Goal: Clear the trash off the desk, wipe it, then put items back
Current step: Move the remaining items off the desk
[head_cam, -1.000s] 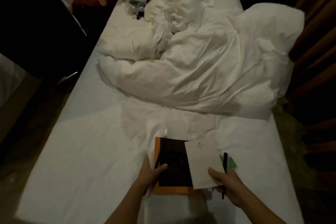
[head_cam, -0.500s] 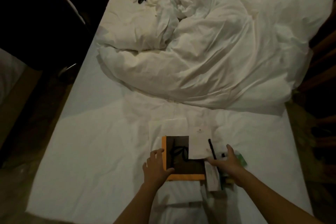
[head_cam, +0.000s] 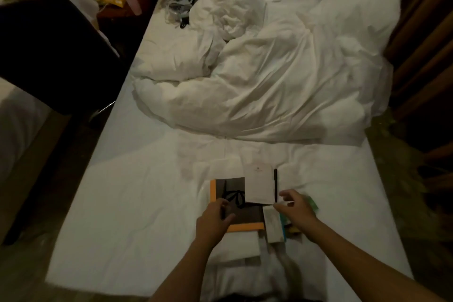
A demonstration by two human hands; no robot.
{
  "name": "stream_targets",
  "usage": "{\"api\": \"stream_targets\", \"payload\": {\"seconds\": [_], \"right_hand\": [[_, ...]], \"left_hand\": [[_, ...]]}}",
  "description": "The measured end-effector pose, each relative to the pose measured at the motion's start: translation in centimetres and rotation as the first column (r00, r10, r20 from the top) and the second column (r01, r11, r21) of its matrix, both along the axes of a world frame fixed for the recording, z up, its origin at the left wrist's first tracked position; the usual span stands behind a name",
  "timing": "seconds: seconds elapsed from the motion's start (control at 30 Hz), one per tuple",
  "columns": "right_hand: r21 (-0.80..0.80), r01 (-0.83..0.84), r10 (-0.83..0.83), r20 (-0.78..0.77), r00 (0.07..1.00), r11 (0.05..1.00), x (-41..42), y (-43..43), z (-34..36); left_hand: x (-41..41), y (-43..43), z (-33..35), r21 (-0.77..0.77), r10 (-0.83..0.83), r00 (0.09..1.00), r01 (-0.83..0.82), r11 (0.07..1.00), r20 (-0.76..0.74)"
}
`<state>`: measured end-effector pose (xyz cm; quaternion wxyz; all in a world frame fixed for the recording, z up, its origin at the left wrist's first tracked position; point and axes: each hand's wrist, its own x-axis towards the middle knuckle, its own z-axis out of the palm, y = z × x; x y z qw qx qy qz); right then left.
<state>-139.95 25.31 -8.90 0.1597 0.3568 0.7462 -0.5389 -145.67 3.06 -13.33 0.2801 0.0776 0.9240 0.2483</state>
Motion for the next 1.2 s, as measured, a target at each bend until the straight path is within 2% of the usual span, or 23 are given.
{"api": "stream_targets", "payload": {"seconds": [0.23,0.37,0.53,0.63,0.8,1.07,1.2], "right_hand": [[-0.025,0.012,-0.013,-0.040,0.999,1.000,7.0,2.2,2.1],[0.004,0.086,-0.085,-0.088,0.992,0.996,11.7,3.5,3.9],[-0.005,0.316,-0.314,-0.147,0.938,0.949,19.3,3.6,6.1],[0.038,0.469,-0.457,-0.164,0.874,0.883,24.1,2.2,6.8],[0.048,0.581,-0.570,-0.139,0.810,0.813,31.5,-1.9,8.3],[0.026,0.846,-0.829,-0.188,0.527,0.532,49.2,-8.8,9.1],[0.066,0.900,-0.871,-0.233,0.433,0.430,57.4,-10.5,9.7]], "left_hand": [[6.6,3.0,3.5,0.051,-0.031,0.998,0.033,0.998,-0.053],[8.6,4.6,5.4,0.180,-0.072,0.996,0.081,0.980,-0.057],[10.3,6.6,6.6,0.266,-0.326,0.945,0.320,0.909,-0.024],[12.4,7.8,7.1,0.297,-0.466,0.883,0.461,0.836,-0.061],[17.2,8.0,7.5,0.307,-0.651,0.757,0.633,0.710,-0.055],[30.4,10.0,9.1,0.297,-0.904,0.418,0.878,0.376,-0.091],[37.3,12.1,10.5,0.305,-0.936,0.332,0.909,0.285,-0.114]]}}
